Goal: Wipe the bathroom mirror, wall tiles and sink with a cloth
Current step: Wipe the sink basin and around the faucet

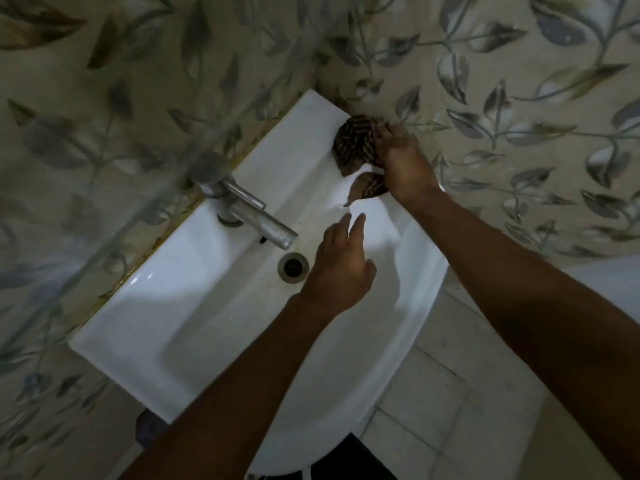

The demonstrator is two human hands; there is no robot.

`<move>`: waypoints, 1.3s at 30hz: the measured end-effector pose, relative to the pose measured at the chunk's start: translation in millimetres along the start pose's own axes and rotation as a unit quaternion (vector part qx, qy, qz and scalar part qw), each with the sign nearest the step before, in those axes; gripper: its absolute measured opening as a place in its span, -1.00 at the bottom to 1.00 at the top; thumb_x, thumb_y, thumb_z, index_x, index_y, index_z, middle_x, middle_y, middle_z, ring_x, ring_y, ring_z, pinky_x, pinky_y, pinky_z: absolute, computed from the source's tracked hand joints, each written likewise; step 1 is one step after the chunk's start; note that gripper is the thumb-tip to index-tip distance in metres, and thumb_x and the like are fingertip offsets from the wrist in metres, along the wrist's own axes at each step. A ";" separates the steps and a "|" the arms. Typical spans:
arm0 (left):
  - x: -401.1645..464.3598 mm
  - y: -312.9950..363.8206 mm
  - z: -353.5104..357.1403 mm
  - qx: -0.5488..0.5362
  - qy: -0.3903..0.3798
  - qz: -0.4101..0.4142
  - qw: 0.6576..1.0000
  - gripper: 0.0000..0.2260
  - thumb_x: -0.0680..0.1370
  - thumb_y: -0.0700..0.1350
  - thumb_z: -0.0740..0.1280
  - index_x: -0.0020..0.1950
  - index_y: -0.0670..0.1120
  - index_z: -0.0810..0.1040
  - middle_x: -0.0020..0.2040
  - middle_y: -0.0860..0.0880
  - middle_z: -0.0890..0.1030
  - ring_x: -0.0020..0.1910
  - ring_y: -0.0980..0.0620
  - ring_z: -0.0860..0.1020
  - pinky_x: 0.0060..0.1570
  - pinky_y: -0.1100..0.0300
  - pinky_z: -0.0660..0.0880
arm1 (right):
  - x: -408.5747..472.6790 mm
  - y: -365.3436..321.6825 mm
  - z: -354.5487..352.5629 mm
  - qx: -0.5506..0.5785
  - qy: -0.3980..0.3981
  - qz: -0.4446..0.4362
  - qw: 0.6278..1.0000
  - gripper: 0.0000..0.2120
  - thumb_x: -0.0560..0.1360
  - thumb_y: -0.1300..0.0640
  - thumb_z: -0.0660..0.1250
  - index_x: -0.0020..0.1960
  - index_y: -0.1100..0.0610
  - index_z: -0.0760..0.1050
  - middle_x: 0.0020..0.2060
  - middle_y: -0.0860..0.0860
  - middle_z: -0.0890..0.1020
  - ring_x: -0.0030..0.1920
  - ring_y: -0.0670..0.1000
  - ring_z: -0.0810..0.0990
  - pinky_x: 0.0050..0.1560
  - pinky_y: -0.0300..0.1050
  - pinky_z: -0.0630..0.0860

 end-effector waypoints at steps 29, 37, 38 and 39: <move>-104.5 6.3 47.6 0.001 -0.023 0.049 0.999 -0.39 0.62 -0.09 0.28 0.61 -0.17 0.12 0.58 -0.19 0.22 0.55 -0.17 0.19 0.53 -0.07 0.21 | -243.9 -34.9 26.3 0.043 -0.002 0.119 0.992 -0.36 0.61 -0.06 0.26 0.52 0.33 0.27 0.52 0.25 0.31 0.58 0.24 0.16 0.55 0.30 0.15; -149.9 -7.8 45.2 0.080 0.011 0.066 0.995 -0.43 0.58 -0.07 0.26 0.56 -0.18 0.24 0.50 -0.22 0.36 0.44 -0.23 0.36 0.40 -0.13 0.36 | -255.3 -47.1 29.7 0.026 0.059 0.125 0.990 -0.47 0.66 -0.04 0.05 0.47 0.30 0.37 0.48 0.26 0.38 0.53 0.28 0.27 0.53 0.20 0.16; -156.8 -9.6 44.7 0.081 0.019 0.065 0.994 -0.44 0.58 -0.06 0.24 0.56 -0.19 0.25 0.49 -0.22 0.38 0.43 -0.22 0.38 0.40 -0.12 0.36 | -266.8 -62.3 29.5 0.037 0.078 0.117 0.989 -0.46 0.68 -0.06 0.04 0.45 0.32 0.39 0.46 0.27 0.41 0.51 0.28 0.28 0.52 0.20 0.17; -163.3 -11.6 43.8 0.071 0.022 0.059 0.995 -0.45 0.59 -0.06 0.24 0.56 -0.19 0.24 0.50 -0.21 0.37 0.44 -0.20 0.37 0.43 -0.09 0.34 | -278.1 -80.5 30.7 0.045 0.097 0.099 0.989 -0.45 0.69 -0.08 0.06 0.43 0.34 0.41 0.43 0.29 0.44 0.49 0.28 0.30 0.50 0.21 0.21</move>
Point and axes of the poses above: each hand's wrist, its own x-axis towards the middle knuckle, its own z-axis out of the palm, y = z × x, the point moved 9 cm from there along x, towards the middle knuckle
